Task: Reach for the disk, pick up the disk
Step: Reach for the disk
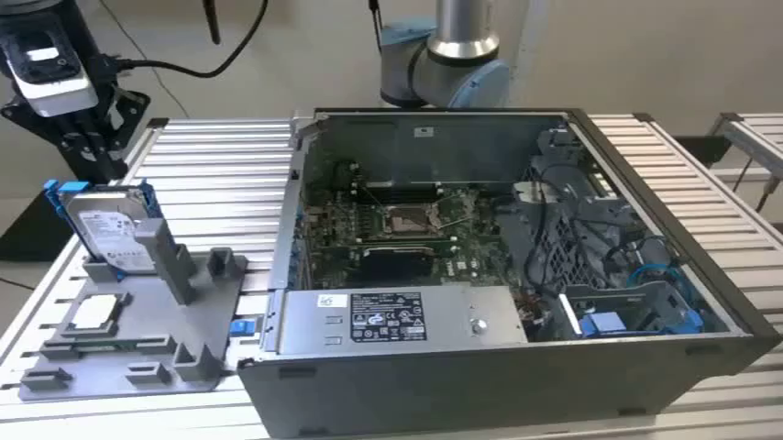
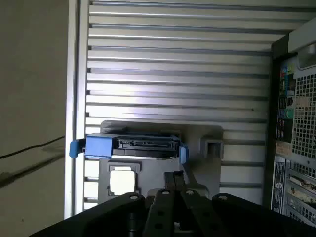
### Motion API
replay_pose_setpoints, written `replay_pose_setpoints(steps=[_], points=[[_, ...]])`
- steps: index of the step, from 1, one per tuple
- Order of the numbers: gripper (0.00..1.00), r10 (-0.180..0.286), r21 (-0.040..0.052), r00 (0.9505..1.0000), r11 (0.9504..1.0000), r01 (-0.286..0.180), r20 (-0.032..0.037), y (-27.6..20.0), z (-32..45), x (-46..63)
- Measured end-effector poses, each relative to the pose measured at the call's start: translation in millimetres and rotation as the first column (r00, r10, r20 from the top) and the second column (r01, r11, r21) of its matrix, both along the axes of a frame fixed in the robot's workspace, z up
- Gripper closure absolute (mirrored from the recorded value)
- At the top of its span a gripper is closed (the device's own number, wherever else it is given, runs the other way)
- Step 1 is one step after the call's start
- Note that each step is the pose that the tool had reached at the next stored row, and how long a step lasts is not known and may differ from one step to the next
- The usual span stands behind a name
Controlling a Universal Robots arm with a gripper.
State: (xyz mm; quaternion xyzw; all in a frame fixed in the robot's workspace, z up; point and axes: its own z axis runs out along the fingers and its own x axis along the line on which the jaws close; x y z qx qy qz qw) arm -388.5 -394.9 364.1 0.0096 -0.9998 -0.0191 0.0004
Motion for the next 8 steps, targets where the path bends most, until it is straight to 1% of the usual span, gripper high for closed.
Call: replay_pose_setpoints(steps=[8], points=[[1.0, 0.0, 0.0, 1.0, 1.0, 0.0, 0.0, 0.0, 0.0, 0.0]])
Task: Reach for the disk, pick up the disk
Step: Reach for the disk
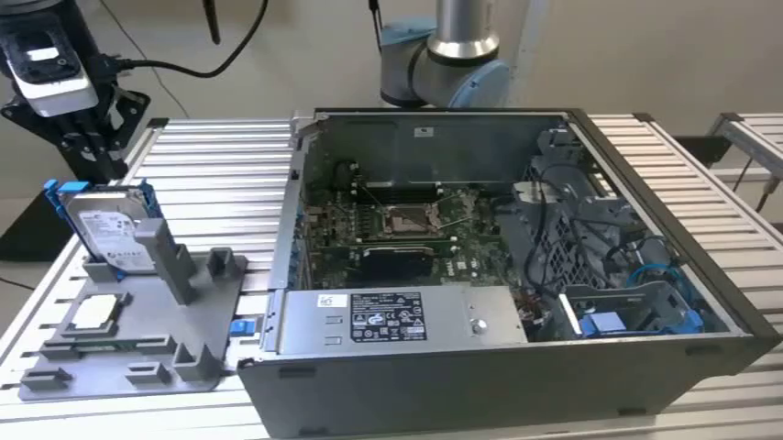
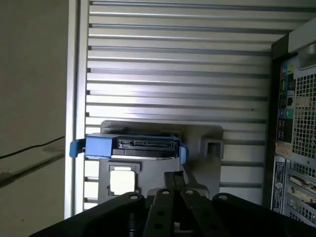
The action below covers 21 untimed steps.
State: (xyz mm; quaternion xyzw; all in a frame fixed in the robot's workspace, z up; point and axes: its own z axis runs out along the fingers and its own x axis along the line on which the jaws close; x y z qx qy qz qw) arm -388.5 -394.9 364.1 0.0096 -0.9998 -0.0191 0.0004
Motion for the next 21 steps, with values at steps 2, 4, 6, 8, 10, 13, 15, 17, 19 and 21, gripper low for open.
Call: replay_pose_setpoints(steps=[2, 4, 6, 8, 10, 13, 15, 17, 19, 21], points=[[1.0, 0.0, 0.0, 1.0, 1.0, 0.0, 0.0, 0.0, 0.0, 0.0], [1.0, 0.0, 0.0, 1.0, 1.0, 0.0, -0.0001, 0.5, 0.0, -0.2], [1.0, 0.0, 0.0, 1.0, 1.0, 0.0, 0.0001, 1.7, -0.2, -1.0], [1.0, 0.0, -0.0001, 1.0, 1.0, 0.0, -0.0002, 3.6, -0.3, -3.5], [1.0, 0.0, 0.0, 1.0, 1.0, 0.0, -0.0001, 5.5, -0.7, -7.6], [1.0, 0.0, 0.0, 1.0, 1.0, 0.0, 0.0, 7.1, -1.5, -15.7], [1.0, 0.0, 0.0001, 1.0, 1.0, 0.0, 0.0, 8.3, -2.1, -23.8], [1.0, 0.0, 0.0, 1.0, 1.0, 0.0, -0.0001, 11.4, -2.7, -33.1], [1.0, 0.0, 0.0, 1.0, 1.0, 0.0, 0.0, 14.6, -3.4, -42.0], [1.0, 0.0, 0.0, 1.0, 1.0, 0.0, -0.0001, 17.9, -3.9, -51.0]])
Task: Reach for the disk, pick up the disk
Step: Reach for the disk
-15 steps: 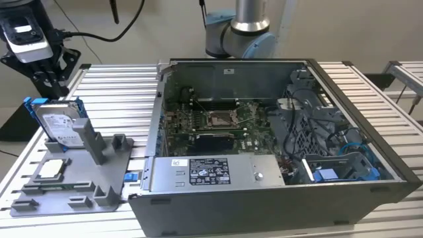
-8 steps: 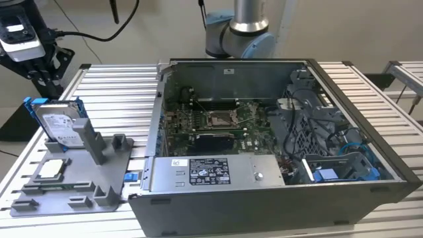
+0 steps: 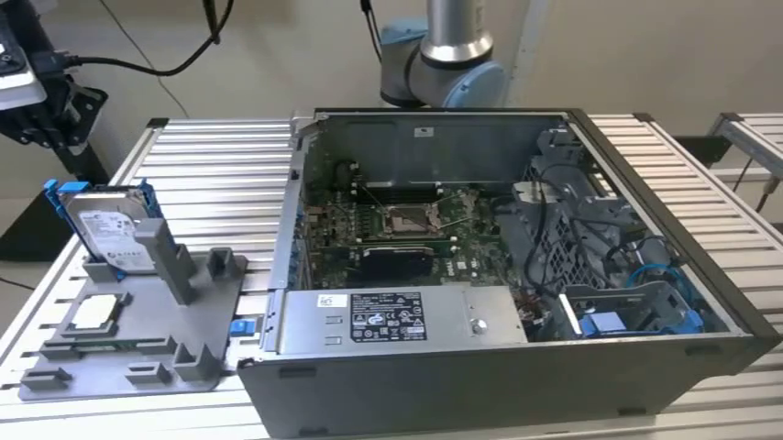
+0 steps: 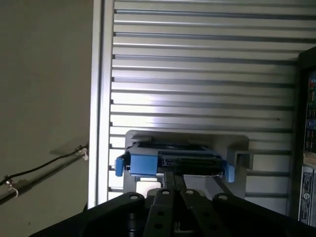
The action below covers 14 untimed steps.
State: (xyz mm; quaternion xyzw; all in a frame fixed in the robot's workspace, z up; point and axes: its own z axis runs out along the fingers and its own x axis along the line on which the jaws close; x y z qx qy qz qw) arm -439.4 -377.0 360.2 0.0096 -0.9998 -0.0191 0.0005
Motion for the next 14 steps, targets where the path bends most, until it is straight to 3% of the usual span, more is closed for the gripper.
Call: replay_pose_setpoints(steps=[6, 14], points=[[1.0, 0.0, 0.0001, 1.0, 1.0, 0.0, 0.0001, 9.1, -1.5, -18.3], [1.0, 0.0, -0.0001, 1.0, 1.0, 0.0, 0.0, 9.9, -1.6, -19.4]])
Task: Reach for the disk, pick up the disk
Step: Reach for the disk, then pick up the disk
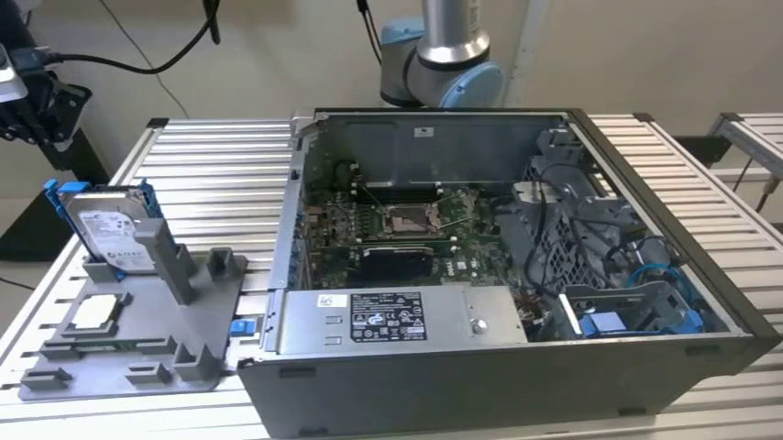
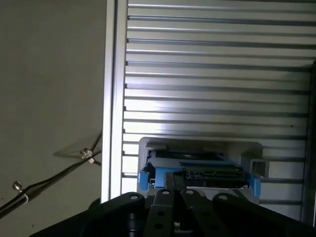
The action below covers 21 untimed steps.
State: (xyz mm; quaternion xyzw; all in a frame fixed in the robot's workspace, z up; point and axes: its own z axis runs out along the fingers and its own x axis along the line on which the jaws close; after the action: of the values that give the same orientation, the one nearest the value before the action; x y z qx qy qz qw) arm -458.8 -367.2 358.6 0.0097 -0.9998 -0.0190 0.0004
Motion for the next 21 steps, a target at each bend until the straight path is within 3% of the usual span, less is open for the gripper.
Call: replay_pose_setpoints(steps=[21], points=[[1.0, 0.03, -0.0001, 0.9995, 0.9995, -0.03, 0.0, 0.0, 0.0, 0.0]])
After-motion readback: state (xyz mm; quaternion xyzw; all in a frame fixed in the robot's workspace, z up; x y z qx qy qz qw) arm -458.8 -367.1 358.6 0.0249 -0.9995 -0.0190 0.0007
